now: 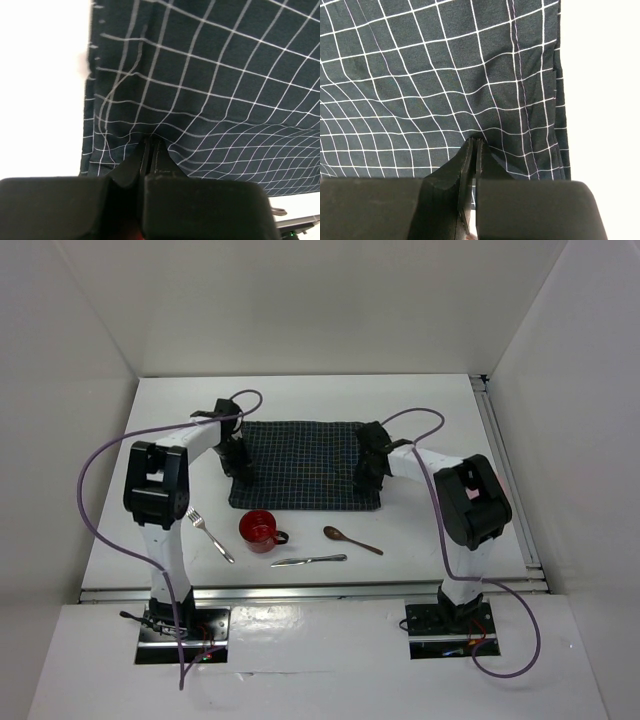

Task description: Set the dinner table for one person

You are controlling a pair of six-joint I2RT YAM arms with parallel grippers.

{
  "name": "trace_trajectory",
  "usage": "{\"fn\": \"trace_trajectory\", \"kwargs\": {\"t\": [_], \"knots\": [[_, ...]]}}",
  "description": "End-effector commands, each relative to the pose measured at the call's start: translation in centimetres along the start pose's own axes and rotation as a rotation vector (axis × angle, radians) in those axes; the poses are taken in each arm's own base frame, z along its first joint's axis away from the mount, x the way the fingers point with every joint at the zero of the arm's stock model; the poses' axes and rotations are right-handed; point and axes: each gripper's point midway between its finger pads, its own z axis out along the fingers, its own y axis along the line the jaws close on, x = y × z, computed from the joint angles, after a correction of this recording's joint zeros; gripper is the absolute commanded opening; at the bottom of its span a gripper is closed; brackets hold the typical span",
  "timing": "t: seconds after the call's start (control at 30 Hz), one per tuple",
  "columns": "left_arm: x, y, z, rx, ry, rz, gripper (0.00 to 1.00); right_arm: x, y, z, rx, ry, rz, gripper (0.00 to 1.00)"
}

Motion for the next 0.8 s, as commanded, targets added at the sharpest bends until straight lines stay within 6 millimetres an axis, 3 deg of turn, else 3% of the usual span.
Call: {"fn": "trace_trajectory", "kwargs": {"t": [0.0, 0.17, 0.2, 0.33, 0.77], "knots": [[1.3, 0.2, 2.0, -0.052, 0.060, 0.004, 0.00, -0.1, -2.4, 0.1, 0.077, -0.007, 0.034, 0.00], [0.7, -0.7, 1.8, -0.045, 0.054, 0.016, 0.00, -0.5, -4.0, 2.0, 0.129, 0.015, 0.050, 0.00], [0.4, -0.9, 1.7, -0.040, 0.044, 0.017, 0.00, -1.7, -4.1, 1.9, 0.129, -0.009, 0.065, 0.00], [-0.4, -1.0, 1.6, -0.062, 0.037, 0.017, 0.00, -2.9, -5.1, 2.1, 0.154, -0.016, 0.084, 0.00], [-0.6, -1.2, 2.4, -0.050, 0.056, 0.024, 0.00, -2.3, -5.2, 1.3, 0.137, -0.008, 0.076, 0.00]]}}
